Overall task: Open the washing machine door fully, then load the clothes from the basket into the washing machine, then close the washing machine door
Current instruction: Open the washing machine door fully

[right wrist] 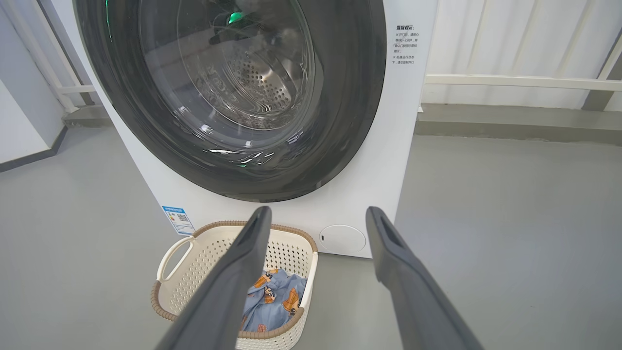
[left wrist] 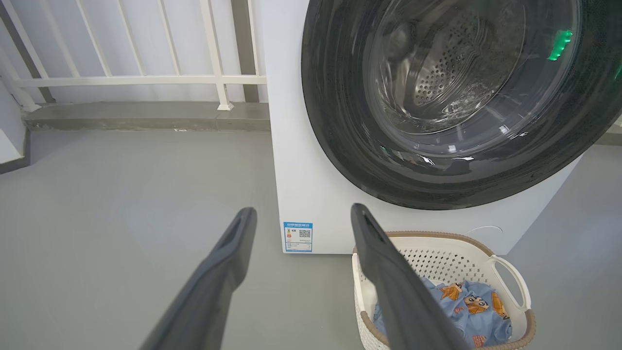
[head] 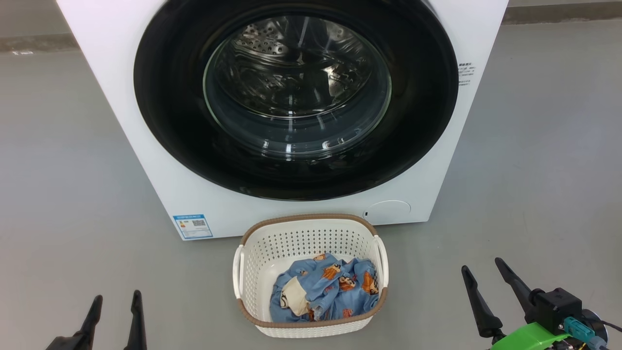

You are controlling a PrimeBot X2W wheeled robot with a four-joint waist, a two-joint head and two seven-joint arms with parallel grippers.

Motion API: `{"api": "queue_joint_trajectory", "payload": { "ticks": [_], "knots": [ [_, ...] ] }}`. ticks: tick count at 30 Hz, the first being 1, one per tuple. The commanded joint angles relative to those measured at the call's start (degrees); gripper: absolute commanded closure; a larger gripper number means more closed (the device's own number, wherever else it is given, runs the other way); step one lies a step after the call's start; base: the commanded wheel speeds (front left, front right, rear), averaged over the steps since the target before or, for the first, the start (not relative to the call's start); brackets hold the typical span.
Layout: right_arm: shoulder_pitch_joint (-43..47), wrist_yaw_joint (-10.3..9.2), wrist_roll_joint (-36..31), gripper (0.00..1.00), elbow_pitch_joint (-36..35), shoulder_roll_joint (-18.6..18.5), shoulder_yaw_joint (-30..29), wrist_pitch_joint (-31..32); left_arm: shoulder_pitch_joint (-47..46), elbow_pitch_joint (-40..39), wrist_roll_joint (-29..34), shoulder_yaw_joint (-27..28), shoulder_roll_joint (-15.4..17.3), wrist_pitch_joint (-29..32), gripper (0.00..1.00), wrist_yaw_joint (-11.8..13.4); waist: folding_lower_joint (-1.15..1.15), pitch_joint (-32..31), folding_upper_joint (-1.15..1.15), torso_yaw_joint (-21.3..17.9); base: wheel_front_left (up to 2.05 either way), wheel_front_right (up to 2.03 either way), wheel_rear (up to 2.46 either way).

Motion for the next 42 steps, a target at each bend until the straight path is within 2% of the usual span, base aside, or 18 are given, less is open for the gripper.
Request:
{"api": "queue_joint_trajectory", "payload": {
  "ticks": [1, 12, 31, 42],
  "knots": [
    [-1.7, -0.06, -0.3, 0.0, -1.3, -0.3, 1.2, -0.7, -1.2, -0.8, 0.2, 2.1, 0.9, -0.7, 0.0, -0.2, 0.0, 0.0, 0.0, 0.0, 0.0, 0.0, 0.0],
    [-1.6, -0.06, -0.3, 0.0, -1.5, 0.0, 1.4, -0.7, -1.2, -1.0, -0.3, 1.9, 1.0, -0.7, 0.0, -0.2, 0.0, 0.1, 0.0, -0.4, 0.23, 0.23, -0.45],
    [-1.5, -0.06, -0.3, 0.0, -1.5, 0.5, 1.2, -0.7, -1.5, -2.1, -2.0, 2.4, 1.1, -0.7, 0.0, -0.2, 0.0, 0.1, 0.0, -1.0, 1.06, 1.06, -2.12],
    [-1.3, -0.06, -0.3, 0.0, -2.0, 0.7, 0.8, -0.7, -1.2, -2.4, -1.4, 2.3, 1.0, -0.7, 0.0, -0.2, 0.0, 0.3, 0.0, -1.0, 0.41, 0.41, -0.82]
  ]
}}
